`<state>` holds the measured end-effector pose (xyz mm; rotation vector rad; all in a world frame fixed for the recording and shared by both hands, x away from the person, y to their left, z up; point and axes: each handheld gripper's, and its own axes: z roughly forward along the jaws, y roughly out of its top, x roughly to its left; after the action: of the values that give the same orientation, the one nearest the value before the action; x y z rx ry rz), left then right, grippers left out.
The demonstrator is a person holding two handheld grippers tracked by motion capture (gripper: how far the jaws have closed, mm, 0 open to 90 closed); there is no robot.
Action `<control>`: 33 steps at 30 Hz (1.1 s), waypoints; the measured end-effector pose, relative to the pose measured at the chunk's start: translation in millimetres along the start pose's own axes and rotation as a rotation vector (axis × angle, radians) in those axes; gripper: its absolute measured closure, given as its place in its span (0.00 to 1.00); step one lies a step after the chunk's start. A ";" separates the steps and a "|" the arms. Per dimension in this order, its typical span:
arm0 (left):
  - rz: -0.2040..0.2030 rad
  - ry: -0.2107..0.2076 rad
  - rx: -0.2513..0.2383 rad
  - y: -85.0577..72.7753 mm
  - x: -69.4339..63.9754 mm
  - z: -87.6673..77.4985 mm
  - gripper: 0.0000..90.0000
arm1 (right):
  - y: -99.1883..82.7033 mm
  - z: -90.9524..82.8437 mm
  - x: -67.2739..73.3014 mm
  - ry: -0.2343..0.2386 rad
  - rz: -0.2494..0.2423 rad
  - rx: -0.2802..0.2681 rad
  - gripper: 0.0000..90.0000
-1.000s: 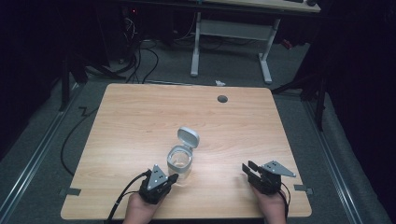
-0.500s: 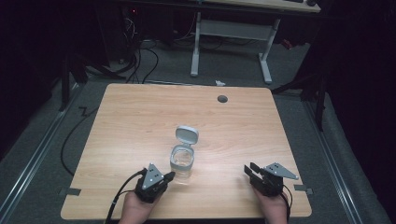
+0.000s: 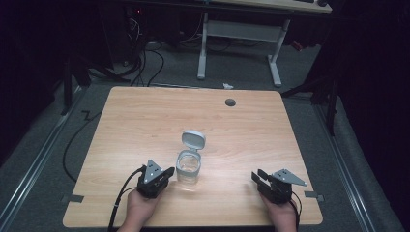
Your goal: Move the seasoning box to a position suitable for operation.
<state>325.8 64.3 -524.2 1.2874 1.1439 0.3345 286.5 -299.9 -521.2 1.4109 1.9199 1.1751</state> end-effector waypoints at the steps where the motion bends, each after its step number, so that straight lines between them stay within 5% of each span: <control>1: 0.000 -0.002 0.002 -0.4 -1.0 -0.5 1.00 | -0.1 -0.1 -0.3 0.000 0.000 -0.001 0.74; 17: 0.016 -0.056 0.030 -9.9 -18.0 -5.2 1.00 | 0.2 1.5 0.8 0.005 -0.001 0.002 0.74; 33: 0.000 -0.037 0.018 -9.9 -10.6 -18.7 0.89 | 9.1 3.5 8.4 0.020 -0.036 -0.013 0.75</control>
<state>302.1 63.9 -525.1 1.3042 1.1178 0.2996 291.0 -290.0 -514.4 1.3570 1.9402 1.1872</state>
